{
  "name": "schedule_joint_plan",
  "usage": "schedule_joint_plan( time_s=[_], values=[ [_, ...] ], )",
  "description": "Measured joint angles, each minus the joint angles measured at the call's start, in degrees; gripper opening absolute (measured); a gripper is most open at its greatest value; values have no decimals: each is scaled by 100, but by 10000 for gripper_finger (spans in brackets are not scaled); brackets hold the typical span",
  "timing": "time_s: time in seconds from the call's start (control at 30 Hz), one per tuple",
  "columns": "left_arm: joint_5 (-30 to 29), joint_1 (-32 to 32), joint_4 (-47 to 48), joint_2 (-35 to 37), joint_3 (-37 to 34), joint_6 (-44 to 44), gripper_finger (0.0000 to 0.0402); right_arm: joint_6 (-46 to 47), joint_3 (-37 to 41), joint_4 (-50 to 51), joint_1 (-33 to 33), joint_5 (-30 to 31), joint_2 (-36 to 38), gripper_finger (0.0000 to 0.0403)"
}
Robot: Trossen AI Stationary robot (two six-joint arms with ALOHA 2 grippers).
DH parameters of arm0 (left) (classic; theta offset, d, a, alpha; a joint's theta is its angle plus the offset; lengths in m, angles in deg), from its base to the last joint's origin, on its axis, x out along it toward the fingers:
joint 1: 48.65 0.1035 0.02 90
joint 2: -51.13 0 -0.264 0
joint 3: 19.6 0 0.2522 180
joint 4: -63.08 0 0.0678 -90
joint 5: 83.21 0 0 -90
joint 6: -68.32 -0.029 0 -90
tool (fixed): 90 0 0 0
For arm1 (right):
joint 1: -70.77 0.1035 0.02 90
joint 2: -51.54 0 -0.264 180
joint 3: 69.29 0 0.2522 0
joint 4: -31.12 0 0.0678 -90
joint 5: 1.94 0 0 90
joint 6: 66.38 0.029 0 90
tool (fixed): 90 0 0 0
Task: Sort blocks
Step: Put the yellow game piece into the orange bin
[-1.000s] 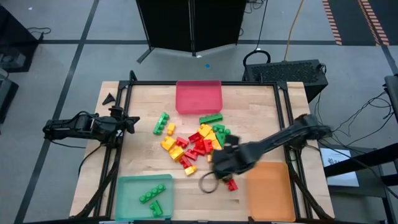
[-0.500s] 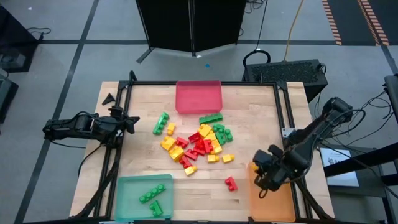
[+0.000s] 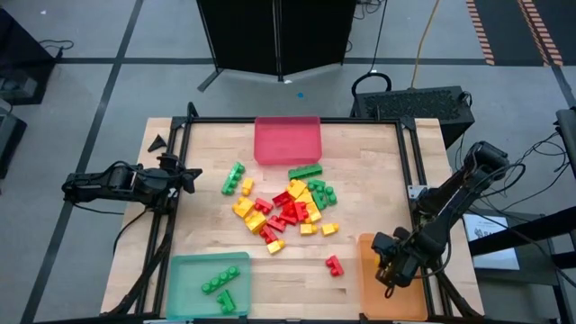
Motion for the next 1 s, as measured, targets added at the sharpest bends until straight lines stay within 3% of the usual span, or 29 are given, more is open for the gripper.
schedule_joint_plan(
  time_s=[0.1, 0.2, 0.33, 0.43, 0.53, 0.63, 0.83, 1.0],
  values=[
    [-2, 0, 0, 1, 0, 0, 4, 58, -3, 0, -4, 19, 21, 239],
    [-7, 0, 0, 0, 0, 0, 4, 37, -85, 2, -31, 24, 116, 266],
    [-24, 0, 0, 0, 0, 1, 4, -159, -454, 335, -102, 188, 276, 265],
    [-35, -1, 0, 0, 0, 0, 4, -684, -1021, 594, -385, 948, 444, 250],
    [-46, 0, 0, 0, 0, 1, 4, -1778, -1646, 915, -910, 1625, 465, 239],
    [-57, 0, 0, 0, 0, 2, 4, -3195, -2110, 1032, -1572, 1819, 342, 232],
    [-61, -1, 0, 0, 0, 2, 4, -5619, -2393, 565, -2860, 1243, -152, 235],
    [-61, 0, 0, 0, 0, 2, 4, -6871, -2390, 427, -3416, 428, -762, 245]
  ],
)
